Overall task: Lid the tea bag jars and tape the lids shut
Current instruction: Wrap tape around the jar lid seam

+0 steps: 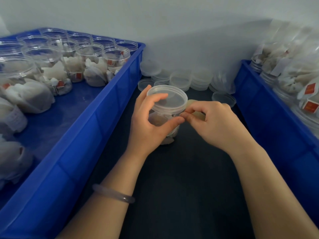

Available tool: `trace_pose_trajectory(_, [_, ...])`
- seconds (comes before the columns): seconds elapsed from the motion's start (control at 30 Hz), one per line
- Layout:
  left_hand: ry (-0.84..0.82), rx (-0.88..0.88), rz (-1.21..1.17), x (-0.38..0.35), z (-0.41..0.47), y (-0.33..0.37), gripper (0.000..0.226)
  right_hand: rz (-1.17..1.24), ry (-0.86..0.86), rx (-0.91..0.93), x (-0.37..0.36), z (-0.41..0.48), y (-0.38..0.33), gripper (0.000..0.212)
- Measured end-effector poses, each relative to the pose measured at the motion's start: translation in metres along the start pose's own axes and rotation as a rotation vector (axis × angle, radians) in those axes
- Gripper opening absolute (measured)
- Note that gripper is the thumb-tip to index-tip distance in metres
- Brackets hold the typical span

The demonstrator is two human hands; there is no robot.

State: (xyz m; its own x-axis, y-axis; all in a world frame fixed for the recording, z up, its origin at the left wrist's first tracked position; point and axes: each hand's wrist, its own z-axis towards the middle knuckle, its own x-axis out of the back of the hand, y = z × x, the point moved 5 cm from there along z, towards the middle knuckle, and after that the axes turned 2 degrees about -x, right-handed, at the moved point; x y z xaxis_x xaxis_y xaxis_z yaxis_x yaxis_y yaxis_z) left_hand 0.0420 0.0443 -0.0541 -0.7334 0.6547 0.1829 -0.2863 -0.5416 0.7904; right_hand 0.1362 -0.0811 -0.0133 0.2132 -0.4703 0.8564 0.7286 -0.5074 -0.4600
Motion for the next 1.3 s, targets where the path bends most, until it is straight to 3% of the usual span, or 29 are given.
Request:
trace_pose_trajectory(0.23, [0.032, -0.009, -0.032, 0.0, 0.001, -0.003, 0.036, -0.042, 0.035, -0.015, -0.001, 0.0, -0.002, 0.022])
trace_pose_trajectory(0.47, [0.067, 0.045, -0.127, 0.011, 0.005, -0.002, 0.033, -0.034, 0.165, 0.004, 0.003, -0.005, -0.012, 0.027])
trace_pose_trajectory(0.57, [0.071, 0.066, -0.216, 0.017, 0.007, -0.003, 0.048, -0.004, 0.196, -0.012, 0.006, -0.007, -0.016, 0.028])
trace_pose_trajectory(0.73, [0.074, 0.123, -0.366, 0.02, 0.006, -0.008, 0.072, 0.125, 0.128, -0.125, 0.016, -0.007, -0.013, 0.057])
trace_pose_trajectory(0.87, [0.046, 0.149, -0.437, 0.021, 0.006, -0.01, 0.071, 0.271, -0.073, -0.133, 0.022, -0.008, -0.006, 0.034])
trace_pose_trajectory(0.93, [0.019, 0.176, -0.496, 0.019, 0.006, -0.009, 0.07, 0.288, -0.073, -0.11, 0.025, -0.008, -0.003, 0.029])
trace_pose_trajectory(1.03, [-0.003, 0.228, -0.622, 0.015, 0.006, -0.006, 0.072, 0.314, -0.027, -0.129, 0.025, -0.007, 0.001, 0.051])
trace_pose_trajectory(1.13, [-0.076, 0.312, -0.743, 0.013, 0.007, -0.006, 0.093, 0.319, -0.057, -0.079, 0.022, -0.006, -0.001, 0.074])
trace_pose_trajectory(1.3, [-0.177, 0.426, -0.779, 0.009, 0.002, -0.009, 0.098, 0.3, -0.197, -0.017, 0.014, -0.007, -0.009, 0.037])
